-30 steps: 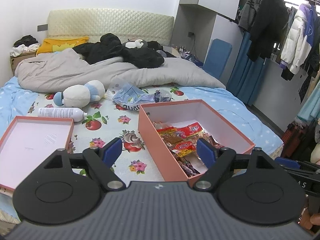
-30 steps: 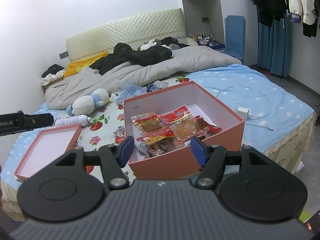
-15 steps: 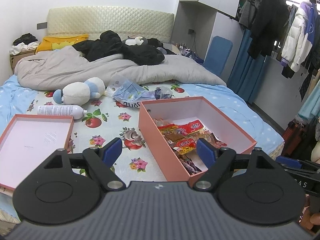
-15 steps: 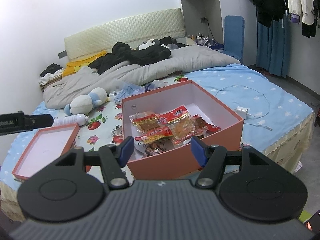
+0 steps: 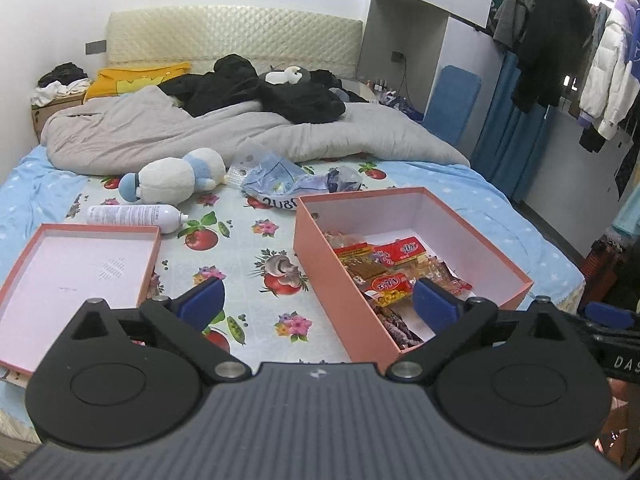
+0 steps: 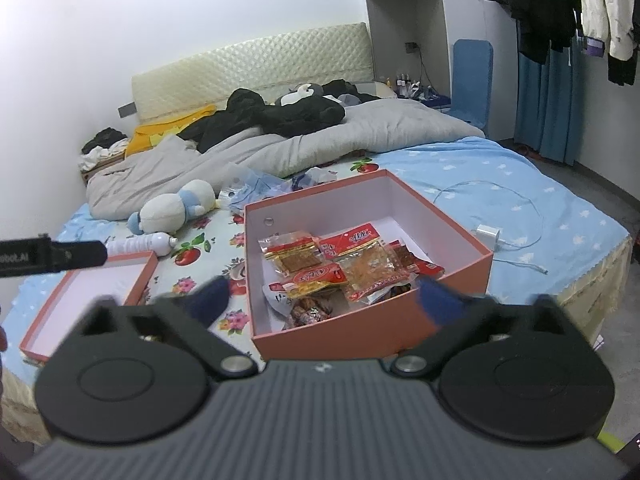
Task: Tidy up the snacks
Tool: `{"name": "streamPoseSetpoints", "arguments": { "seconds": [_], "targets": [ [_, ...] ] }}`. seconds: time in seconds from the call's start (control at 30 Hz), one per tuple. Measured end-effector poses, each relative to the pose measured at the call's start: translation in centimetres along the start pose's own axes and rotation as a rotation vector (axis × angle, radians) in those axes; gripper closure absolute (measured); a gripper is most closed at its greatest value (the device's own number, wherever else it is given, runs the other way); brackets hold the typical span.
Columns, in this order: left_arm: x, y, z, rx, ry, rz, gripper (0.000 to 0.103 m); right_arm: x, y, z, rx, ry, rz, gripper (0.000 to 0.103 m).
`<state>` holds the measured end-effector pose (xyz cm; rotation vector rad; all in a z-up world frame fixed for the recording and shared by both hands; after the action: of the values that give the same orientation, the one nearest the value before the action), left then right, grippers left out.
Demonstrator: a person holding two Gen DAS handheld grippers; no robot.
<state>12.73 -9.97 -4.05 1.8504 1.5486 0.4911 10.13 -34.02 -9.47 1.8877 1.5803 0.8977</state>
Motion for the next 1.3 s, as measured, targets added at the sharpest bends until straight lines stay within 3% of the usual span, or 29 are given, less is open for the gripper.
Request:
{"name": "streamPoseSetpoints", "arguments": {
  "seconds": [0.5,0.6,0.97,1.3],
  "targets": [
    [-1.3,0.8,1.0,0.029,-0.023,0.053,0.001,0.4,0.0,0.5,0.002,-0.008,-0.008,0.000],
    [-1.5,0.7,0.8,0.028,0.003,0.071,0.001,0.3,0.1,0.4,-0.002,-0.012,0.003,0.000],
    [-1.8,1.2,-0.1,-0.007,-0.018,0.046,0.000,-0.4,0.3,0.1,-0.027,-0.040,0.018,0.000],
    [-1.6,0.3,-0.7,0.018,-0.014,0.027,0.000,0.4,0.2,-0.3,-0.022,-0.017,0.006,0.000]
  ]
}}
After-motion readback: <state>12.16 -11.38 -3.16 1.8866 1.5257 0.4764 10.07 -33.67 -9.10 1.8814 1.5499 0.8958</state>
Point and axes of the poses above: each gripper's, at about its wrist camera, not at the fingertips, and z roughly the way its jaws point, x to its left, y to its top, the point moved 9 cm from there along z, roughly the way its jaws point, and after that the axes turned 10 degrees about x, right-handed, at the moved point
